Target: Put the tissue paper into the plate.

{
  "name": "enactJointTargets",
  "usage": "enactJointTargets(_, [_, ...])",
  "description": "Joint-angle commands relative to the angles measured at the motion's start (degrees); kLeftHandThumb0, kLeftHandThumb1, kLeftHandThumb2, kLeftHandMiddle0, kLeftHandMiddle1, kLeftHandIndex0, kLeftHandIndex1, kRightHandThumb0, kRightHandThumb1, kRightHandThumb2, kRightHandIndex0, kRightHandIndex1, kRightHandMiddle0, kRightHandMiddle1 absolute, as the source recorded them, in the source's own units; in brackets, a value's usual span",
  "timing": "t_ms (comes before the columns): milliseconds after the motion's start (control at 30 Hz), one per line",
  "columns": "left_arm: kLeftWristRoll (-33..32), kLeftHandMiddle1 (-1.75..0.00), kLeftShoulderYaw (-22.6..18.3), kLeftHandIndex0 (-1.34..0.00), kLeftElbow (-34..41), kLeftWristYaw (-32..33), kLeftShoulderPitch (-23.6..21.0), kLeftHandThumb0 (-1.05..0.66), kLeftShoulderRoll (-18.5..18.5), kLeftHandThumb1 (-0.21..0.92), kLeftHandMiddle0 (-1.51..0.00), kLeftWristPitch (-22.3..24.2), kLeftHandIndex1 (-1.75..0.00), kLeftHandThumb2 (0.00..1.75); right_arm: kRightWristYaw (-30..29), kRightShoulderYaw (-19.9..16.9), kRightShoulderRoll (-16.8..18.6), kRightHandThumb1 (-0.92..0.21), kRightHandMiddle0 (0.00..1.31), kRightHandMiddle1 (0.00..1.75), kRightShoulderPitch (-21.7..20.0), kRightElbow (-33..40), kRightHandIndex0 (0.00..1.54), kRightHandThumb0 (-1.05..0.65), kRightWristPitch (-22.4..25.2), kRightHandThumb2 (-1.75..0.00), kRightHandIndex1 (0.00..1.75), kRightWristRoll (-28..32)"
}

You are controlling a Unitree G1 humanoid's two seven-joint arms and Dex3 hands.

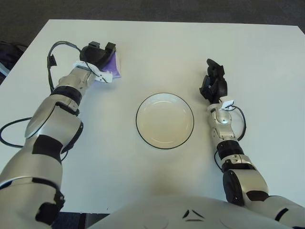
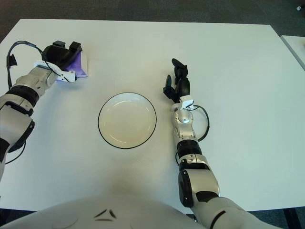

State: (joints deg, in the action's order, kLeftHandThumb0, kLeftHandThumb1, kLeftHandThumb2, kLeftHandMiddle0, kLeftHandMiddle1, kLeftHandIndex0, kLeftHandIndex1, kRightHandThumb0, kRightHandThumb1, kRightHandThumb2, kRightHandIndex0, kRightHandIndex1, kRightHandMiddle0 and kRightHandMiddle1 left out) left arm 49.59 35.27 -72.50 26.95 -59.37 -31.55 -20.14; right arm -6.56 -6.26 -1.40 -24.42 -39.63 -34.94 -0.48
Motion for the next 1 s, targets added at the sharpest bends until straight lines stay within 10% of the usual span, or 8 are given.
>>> enactJointTargets(0, [-2.64,-1.75,-1.98,-0.62,1.92,4.7,2.84,-0.49,0.66,0.31,-1.16,-6.54,-1.75,1.32,-0.04,-0.4,-0.9,-0.92,0.0,0.72,9.34,-6.73,0.27,-0.53,-0.83,-0.8,0.24,-0.85])
enactJointTargets(400, [-10.4,-1.75,-9.85,-0.63,5.6,11.85,4.14,-0.49,0.9,0.3,-1.26,-19.33,-1.75,1.33,-0.52,0.18,-0.68,-0.92,0.0,0.72,9.28,-7.4,0.27,-0.53,-1.09,-0.8,0.25,-1.48])
enactJointTargets(967, [-31.73,-1.75,-25.37,-0.64,11.5,-4.13,6.84,-0.49,6.2,0.29,-1.26,-28.95,-1.75,1.35,-0.37,0.35,-0.37,-0.92,0.0,0.72,9.03,-8.8,0.27,-0.52,-1.68,-0.81,0.25,-1.29])
